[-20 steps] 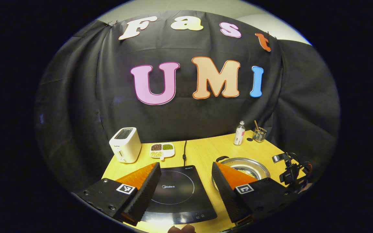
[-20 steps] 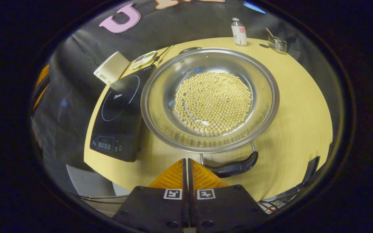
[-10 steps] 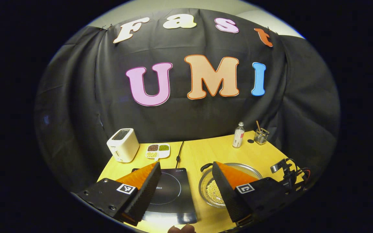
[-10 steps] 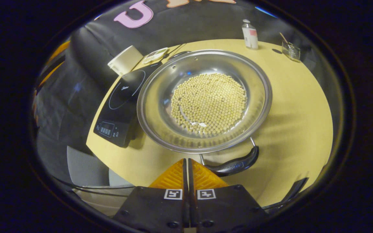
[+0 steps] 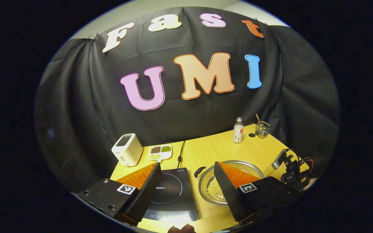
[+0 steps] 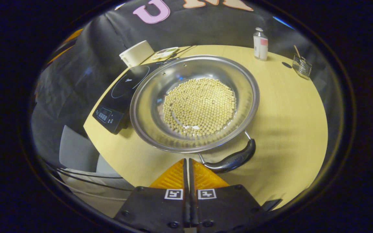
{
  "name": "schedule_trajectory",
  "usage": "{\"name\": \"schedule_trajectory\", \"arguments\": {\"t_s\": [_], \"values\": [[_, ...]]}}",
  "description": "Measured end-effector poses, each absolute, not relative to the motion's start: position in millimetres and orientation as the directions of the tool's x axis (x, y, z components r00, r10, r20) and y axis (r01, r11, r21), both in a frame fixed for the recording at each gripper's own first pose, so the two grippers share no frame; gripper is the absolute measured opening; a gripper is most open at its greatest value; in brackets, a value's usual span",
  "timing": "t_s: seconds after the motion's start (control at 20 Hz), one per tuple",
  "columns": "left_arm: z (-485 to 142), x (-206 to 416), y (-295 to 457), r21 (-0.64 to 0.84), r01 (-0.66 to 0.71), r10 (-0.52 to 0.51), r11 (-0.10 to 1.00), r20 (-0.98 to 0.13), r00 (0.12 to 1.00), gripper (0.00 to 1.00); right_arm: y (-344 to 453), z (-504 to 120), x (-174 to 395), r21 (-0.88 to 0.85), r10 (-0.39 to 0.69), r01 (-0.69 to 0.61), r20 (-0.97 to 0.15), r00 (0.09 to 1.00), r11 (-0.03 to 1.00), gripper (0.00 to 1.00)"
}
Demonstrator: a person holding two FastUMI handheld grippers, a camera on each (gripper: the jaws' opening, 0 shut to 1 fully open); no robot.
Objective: First push the handle of the pot to place it horizontally, then grasp the pot with both hands and set it on the induction cooktop.
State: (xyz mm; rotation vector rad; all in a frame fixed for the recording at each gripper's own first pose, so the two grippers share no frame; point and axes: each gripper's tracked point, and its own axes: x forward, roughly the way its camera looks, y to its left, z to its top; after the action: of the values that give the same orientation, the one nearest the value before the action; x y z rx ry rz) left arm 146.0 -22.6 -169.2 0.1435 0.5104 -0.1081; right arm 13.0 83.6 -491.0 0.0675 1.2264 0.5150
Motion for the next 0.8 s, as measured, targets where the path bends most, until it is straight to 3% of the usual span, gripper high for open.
{"name": "schedule_trajectory", "arguments": {"t_s": [0.8], "values": [[-187,131,-51,0.042,0.179,-0.121,0.983,-0.587,0.801,0.98,7,-511,82,0.212,0.37,-0.476,-0.89,0.267,0.854,0.02]]}}
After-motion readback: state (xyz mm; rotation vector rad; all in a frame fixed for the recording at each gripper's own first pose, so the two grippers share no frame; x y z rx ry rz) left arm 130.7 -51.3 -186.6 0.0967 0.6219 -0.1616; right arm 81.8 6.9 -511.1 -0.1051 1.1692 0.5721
